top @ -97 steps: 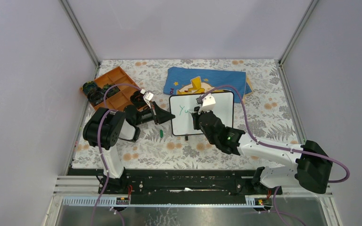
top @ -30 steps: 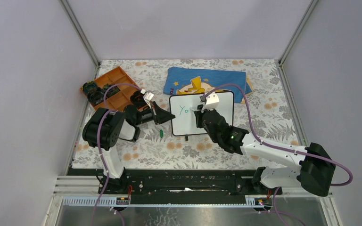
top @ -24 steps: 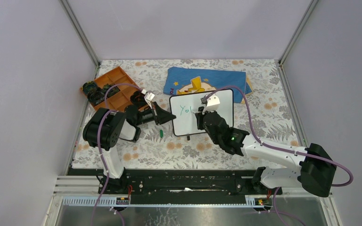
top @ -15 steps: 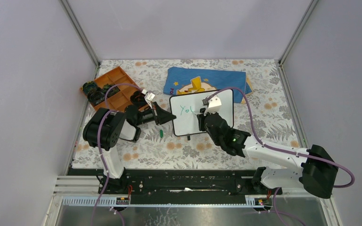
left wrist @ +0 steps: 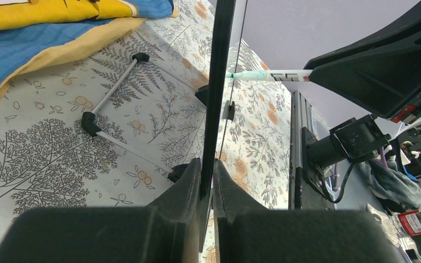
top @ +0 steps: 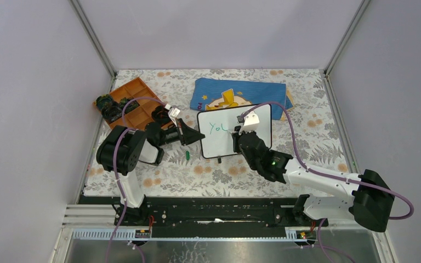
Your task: Write a sentence on the whiteboard
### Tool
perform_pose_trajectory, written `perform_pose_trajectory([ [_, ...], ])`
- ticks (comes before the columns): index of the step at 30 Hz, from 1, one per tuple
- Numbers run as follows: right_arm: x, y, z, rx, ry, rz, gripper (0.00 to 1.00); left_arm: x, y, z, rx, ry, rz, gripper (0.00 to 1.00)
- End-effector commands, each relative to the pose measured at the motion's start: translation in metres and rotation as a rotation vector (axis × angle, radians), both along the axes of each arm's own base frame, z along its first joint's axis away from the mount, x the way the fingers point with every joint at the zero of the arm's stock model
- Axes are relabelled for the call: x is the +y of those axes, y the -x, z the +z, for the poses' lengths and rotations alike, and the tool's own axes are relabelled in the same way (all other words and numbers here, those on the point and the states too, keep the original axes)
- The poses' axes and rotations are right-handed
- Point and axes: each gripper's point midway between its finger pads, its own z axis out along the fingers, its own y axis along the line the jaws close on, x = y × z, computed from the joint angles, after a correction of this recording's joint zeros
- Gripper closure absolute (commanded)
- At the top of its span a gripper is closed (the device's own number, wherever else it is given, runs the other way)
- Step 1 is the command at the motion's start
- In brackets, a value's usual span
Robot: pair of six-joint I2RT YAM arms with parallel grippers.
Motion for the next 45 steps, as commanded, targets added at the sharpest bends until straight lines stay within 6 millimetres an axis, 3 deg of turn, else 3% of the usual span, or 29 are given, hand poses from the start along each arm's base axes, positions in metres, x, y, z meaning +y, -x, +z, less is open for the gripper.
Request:
perform_pose_trajectory([
  [1,-0.011,-0.012,0.019,-0.050,-0.002,-0.071,1.00,-0.001,0.006,-0.006,0.017,-0.018,-0.018,1.00],
  [33,0.001,-0.024,0.048,-0.093,-0.025,-0.055,1.00,-0.003,0.008,-0.007,0.020,-0.022,-0.029,1.00],
  [41,-0.017,-0.004,0.060,-0.104,-0.088,-0.028,1.00,-0.002,0.008,-0.007,0.021,-0.022,-0.026,1.00],
  [45,-0.033,-0.003,0.053,-0.106,-0.043,-0.062,1.00,-0.002,0.008,-0.006,0.016,-0.022,-0.026,1.00],
])
